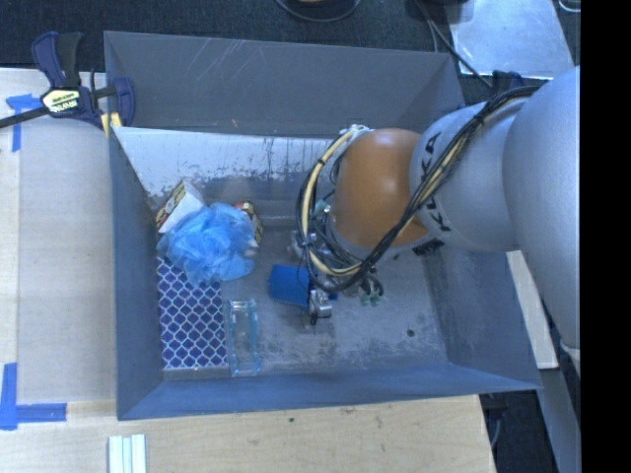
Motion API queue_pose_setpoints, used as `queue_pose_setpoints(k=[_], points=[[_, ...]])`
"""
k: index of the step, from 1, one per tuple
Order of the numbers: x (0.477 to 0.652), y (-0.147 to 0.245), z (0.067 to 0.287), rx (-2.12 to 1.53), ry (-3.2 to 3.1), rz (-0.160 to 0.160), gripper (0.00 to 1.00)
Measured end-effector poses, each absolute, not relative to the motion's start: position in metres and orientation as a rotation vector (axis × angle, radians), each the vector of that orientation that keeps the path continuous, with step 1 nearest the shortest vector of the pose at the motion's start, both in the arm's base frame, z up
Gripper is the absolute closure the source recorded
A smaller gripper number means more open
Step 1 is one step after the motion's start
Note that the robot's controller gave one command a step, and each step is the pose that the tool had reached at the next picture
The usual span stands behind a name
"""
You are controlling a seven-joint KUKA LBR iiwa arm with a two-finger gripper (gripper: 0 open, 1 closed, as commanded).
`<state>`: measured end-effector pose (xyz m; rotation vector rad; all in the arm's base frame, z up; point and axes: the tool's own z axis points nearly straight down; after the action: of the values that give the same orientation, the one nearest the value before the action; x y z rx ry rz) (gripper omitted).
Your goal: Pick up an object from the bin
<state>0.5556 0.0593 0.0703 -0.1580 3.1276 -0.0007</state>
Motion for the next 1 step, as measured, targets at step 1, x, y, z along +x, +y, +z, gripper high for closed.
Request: queue_pose_setpoints(k=[1], points=[[0.5406,0.0491,0.0756,-0.191,3.121,0.005,1.00]])
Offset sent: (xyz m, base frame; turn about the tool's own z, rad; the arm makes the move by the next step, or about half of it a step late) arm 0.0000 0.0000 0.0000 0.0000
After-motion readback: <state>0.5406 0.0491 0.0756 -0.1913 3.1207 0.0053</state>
